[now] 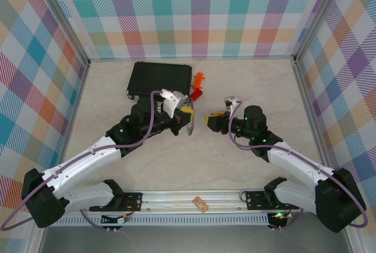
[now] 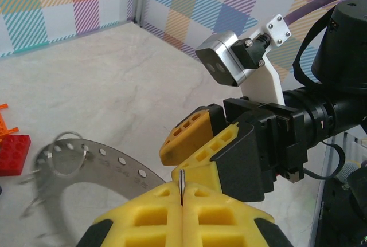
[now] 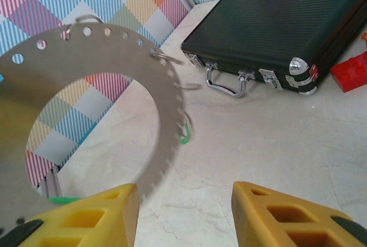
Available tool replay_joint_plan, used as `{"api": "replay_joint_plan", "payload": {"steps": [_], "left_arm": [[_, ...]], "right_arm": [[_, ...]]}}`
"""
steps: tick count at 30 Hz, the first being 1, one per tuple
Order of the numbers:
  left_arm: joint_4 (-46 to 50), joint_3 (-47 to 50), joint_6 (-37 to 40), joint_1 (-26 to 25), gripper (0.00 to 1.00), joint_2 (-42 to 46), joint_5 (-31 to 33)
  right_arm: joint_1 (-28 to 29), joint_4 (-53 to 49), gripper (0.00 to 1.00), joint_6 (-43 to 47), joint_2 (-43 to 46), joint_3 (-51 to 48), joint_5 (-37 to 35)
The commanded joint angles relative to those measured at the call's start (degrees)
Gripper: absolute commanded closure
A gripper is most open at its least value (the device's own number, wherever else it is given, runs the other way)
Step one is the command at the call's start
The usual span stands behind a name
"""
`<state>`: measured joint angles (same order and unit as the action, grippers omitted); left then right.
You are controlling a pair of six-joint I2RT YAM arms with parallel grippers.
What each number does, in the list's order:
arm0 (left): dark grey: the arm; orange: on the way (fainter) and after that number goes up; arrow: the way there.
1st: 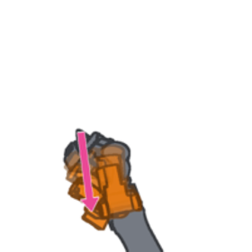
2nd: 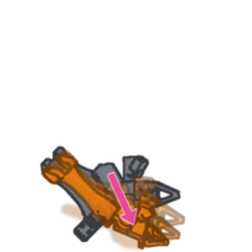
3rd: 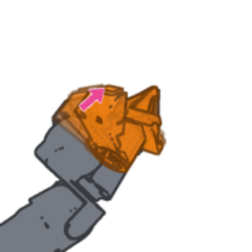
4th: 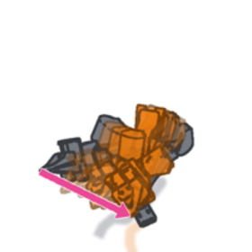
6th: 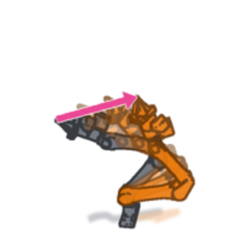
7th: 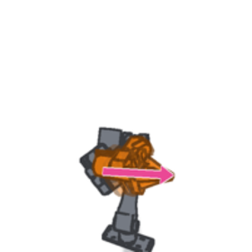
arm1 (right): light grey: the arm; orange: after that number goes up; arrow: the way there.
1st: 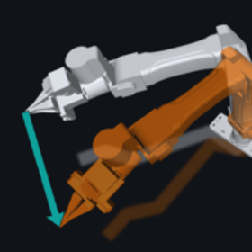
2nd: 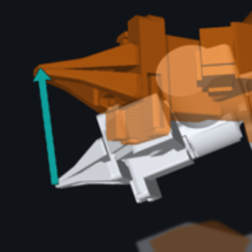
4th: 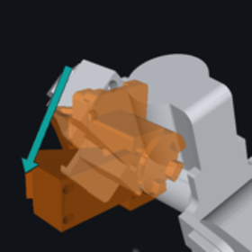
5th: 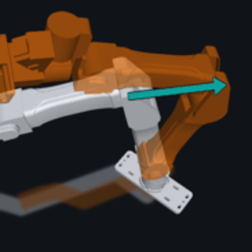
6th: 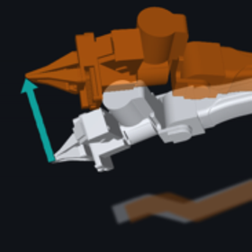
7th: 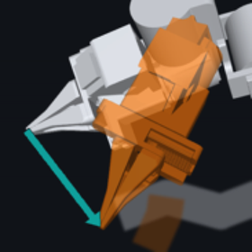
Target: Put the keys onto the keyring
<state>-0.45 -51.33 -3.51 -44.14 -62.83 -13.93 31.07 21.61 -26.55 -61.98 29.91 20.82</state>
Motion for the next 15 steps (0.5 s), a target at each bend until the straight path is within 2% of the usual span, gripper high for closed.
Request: {"api": "replay_joint_plan", "payload": {"steps": [1, 15], "left_arm": [[-4.0, 0.5, -1.2, 0.7, 1.0, 0.1, -2.4], [-6.0, 2.7, -1.4, 2.2, 1.0, 0.4, -3.8]], "right_arm": [[-0.2, 2.7, 0.54, -0.2, 0.4, -0.8, 1.5], [-0.1, 5.1, 0.54, -1.7, -0.1, -0.8, 3.9]]}}
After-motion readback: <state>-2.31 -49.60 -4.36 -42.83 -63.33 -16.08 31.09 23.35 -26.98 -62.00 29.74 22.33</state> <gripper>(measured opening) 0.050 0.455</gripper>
